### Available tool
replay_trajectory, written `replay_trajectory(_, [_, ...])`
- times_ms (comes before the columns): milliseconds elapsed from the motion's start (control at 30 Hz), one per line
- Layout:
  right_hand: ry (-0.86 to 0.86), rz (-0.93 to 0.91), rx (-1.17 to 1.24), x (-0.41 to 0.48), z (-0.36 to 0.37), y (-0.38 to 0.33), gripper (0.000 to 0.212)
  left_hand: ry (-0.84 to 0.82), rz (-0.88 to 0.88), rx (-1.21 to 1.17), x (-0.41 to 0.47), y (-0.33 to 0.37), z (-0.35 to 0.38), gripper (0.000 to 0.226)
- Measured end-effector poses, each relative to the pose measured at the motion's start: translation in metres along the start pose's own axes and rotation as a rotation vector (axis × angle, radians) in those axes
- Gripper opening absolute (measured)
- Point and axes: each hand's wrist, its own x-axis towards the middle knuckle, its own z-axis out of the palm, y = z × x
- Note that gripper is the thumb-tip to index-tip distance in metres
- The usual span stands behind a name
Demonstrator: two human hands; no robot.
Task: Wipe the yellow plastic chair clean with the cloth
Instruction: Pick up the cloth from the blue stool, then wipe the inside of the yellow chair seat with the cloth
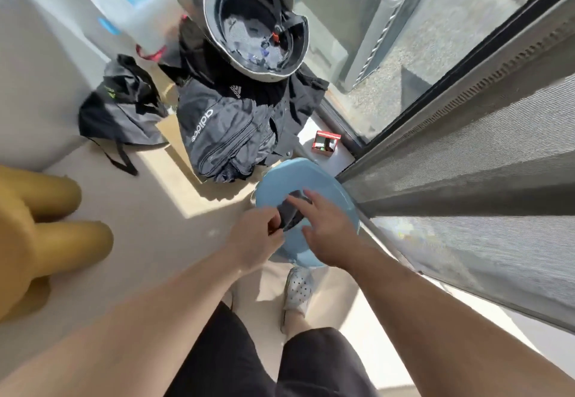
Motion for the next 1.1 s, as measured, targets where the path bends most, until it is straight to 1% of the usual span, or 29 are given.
replay_trajectory(67, [-0.059, -0.111, -0.052, -0.012, -0.016, -0.041, 0.065, 0.063, 0.012, -0.028, -0.042, 0.007, -0.038, 0.018])
replay_trajectory(133, [-0.084, -0.204, -0.111, -0.022, -0.024, -0.083, 0.064, 0.137, 0.038, -0.077, -0.085, 0.009, -0.073, 0.037])
replay_trajectory(167, [-0.081, -0.252, -0.137, -0.025, -0.026, -0.104, 0.063, 0.175, 0.046, -0.093, -0.105, 0.007, -0.089, 0.04])
replay_trajectory(200, [-0.084, -0.294, -0.151, -0.028, -0.026, -0.127, 0.062, 0.219, 0.048, -0.107, -0.124, 0.001, -0.102, 0.033])
replay_trajectory(267, [-0.11, -0.371, -0.16, -0.035, -0.021, -0.174, 0.058, 0.318, 0.026, -0.122, -0.157, -0.018, -0.124, 0.005])
replay_trajectory(333, [-0.145, -0.434, -0.183, -0.042, -0.01, -0.222, 0.054, 0.417, -0.004, -0.152, -0.188, -0.042, -0.145, 0.023])
replay_trajectory(367, [-0.153, -0.47, -0.203, -0.043, 0.0, -0.244, 0.054, 0.453, -0.025, -0.186, -0.204, -0.056, -0.155, 0.028])
replay_trajectory(433, [-0.157, -0.535, -0.255, -0.043, 0.027, -0.285, 0.05, 0.52, -0.058, -0.262, -0.234, -0.092, -0.173, 0.033])
replay_trajectory(467, [-0.152, -0.551, -0.268, -0.04, 0.044, -0.304, 0.045, 0.558, -0.075, -0.302, -0.25, -0.114, -0.18, 0.032])
replay_trajectory(600, [-0.112, -0.502, -0.253, -0.04, 0.109, -0.386, 0.014, 0.65, -0.148, -0.422, -0.319, -0.217, -0.206, 0.02])
replay_trajectory(667, [-0.111, -0.439, -0.269, -0.047, 0.144, -0.431, 0.008, 0.656, -0.161, -0.454, -0.355, -0.27, -0.22, 0.021])
replay_trajectory(733, [-0.101, -0.418, -0.285, -0.052, 0.18, -0.476, 0.007, 0.664, -0.185, -0.47, -0.39, -0.317, -0.238, 0.022])
replay_trajectory(833, [-0.106, -0.426, -0.317, -0.058, 0.223, -0.542, 0.005, 0.728, -0.229, -0.475, -0.438, -0.375, -0.268, 0.021])
replay_trajectory(900, [-0.094, -0.429, -0.338, -0.055, 0.244, -0.58, 0.01, 0.749, -0.254, -0.434, -0.463, -0.409, -0.289, 0.023])
replay_trajectory(1000, [-0.079, -0.435, -0.371, -0.041, 0.269, -0.628, 0.015, 0.784, -0.295, -0.405, -0.487, -0.46, -0.316, 0.025])
replay_trajectory(1100, [-0.125, -0.483, -0.419, -0.018, 0.29, -0.67, 0.018, 0.807, -0.384, -0.407, -0.5, -0.507, -0.336, 0.021])
